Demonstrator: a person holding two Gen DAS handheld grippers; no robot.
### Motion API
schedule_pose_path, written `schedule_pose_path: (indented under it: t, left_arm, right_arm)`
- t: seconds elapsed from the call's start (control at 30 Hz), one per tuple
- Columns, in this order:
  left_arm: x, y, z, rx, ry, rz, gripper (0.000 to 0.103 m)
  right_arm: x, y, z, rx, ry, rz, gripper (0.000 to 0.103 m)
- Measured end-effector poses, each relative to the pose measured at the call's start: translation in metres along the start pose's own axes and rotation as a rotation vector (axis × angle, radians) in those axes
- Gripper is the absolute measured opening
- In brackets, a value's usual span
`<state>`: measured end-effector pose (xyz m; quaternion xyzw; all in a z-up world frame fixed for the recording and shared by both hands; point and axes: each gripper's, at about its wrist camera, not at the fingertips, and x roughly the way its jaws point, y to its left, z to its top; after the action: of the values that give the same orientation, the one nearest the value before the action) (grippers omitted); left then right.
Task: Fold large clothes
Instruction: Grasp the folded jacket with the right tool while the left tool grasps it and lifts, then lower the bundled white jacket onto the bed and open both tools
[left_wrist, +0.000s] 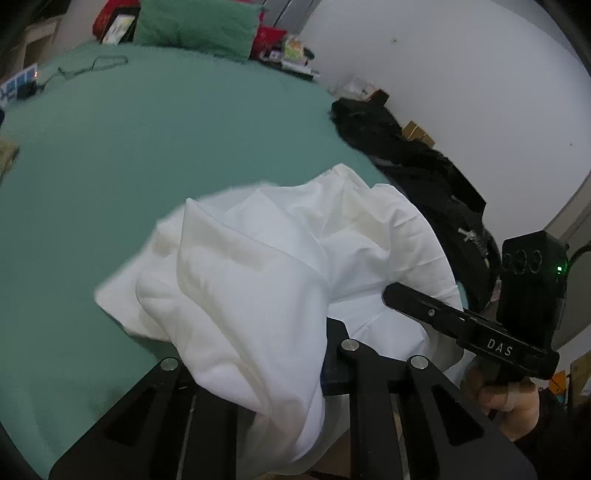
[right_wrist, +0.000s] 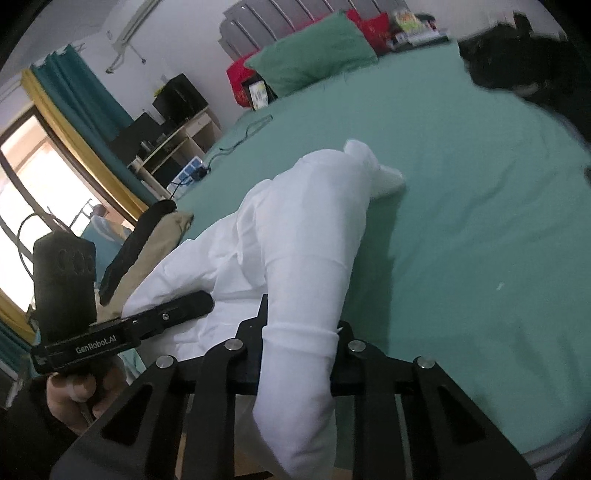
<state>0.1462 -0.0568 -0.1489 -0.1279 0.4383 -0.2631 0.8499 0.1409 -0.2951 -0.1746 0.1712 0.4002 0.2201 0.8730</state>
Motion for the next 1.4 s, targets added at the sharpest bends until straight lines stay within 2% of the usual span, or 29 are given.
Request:
schedule_pose_path:
  t: [0.4,0.5,0.63,0.87,1.1,1.4]
  left_arm:
    - [-0.065,-0.015,0.034,0.030,-0.141,-0.022,0.018]
    - [-0.083,-0.013,0.041,0.047,-0.176,-0.005,0.018]
    - [-0.101,-0.008,0.050,0.085,-0.210,0.063,0.018]
    - [-0.133,0.033,0.057,0.046,-0.274,0.095,0.018]
    - [-0.148,0.079,0.067,0.019,-0.306,0.121,0.018]
    - [-0.155,0.147,0.092,0.008,-0.311,0.185,0.018]
  right_arm:
    - [-0.036,0.052,0.039,-0.115,-0.141,0.005,0.021]
    - [-0.036,0.065,0.047,-0.135,-0.165,0.022,0.021]
    - [-0.028,0.087,0.057,-0.183,-0.186,0.029,0.021]
    - [-0.001,0.130,0.075,-0.255,-0.209,0.052,0.021]
    - [0.039,0.161,0.090,-0.294,-0.188,0.074,0.021]
    - [0.101,0.178,0.096,-0.264,-0.168,0.150,0.021]
